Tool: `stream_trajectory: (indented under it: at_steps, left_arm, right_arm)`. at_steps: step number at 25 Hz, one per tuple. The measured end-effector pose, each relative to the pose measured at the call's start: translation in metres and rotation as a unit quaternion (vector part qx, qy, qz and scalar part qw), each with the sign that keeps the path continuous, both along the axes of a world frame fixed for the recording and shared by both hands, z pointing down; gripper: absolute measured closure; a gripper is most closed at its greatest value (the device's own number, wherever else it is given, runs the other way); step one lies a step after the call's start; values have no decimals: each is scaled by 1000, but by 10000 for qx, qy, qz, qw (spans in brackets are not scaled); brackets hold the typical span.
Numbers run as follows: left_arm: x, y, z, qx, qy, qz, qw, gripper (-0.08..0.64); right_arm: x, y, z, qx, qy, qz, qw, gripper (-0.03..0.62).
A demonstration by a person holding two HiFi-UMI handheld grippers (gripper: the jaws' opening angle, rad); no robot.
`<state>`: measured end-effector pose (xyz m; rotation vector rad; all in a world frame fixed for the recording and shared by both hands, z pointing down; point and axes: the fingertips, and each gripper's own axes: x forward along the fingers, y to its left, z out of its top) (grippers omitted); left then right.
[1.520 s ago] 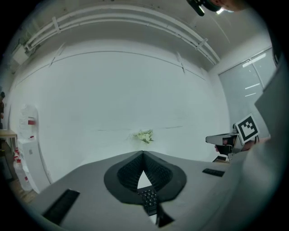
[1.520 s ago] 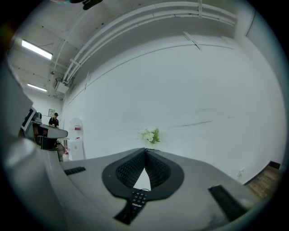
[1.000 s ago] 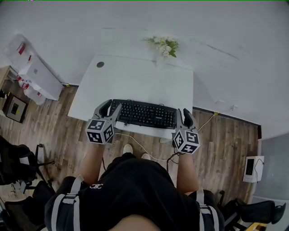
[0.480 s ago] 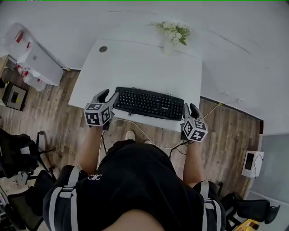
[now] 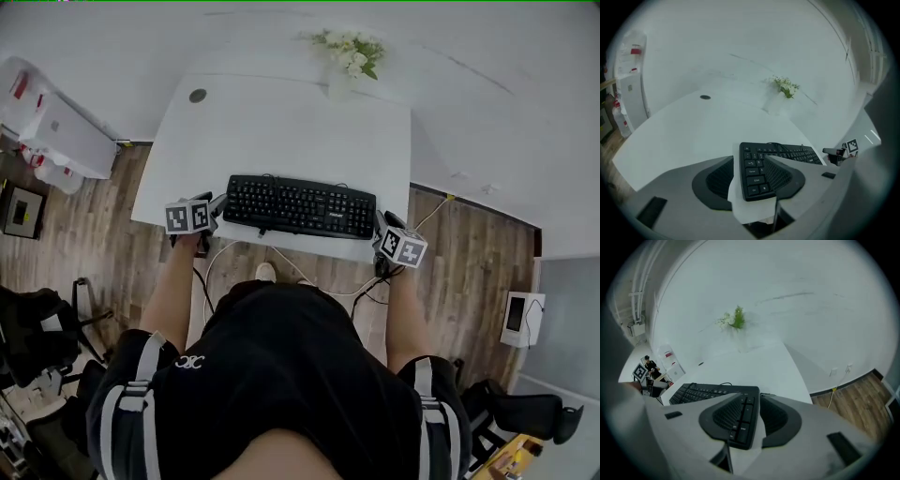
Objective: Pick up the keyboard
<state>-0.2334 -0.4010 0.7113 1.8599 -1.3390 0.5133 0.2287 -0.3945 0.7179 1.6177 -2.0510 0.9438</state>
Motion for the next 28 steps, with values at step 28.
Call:
stream_trajectory:
  at_steps: [28]
  left_arm:
    - [24, -20, 64, -1373, 2316, 370, 9624, 426]
  right_arm:
    - [-8, -21, 45, -992, -1741, -126, 9796, 543]
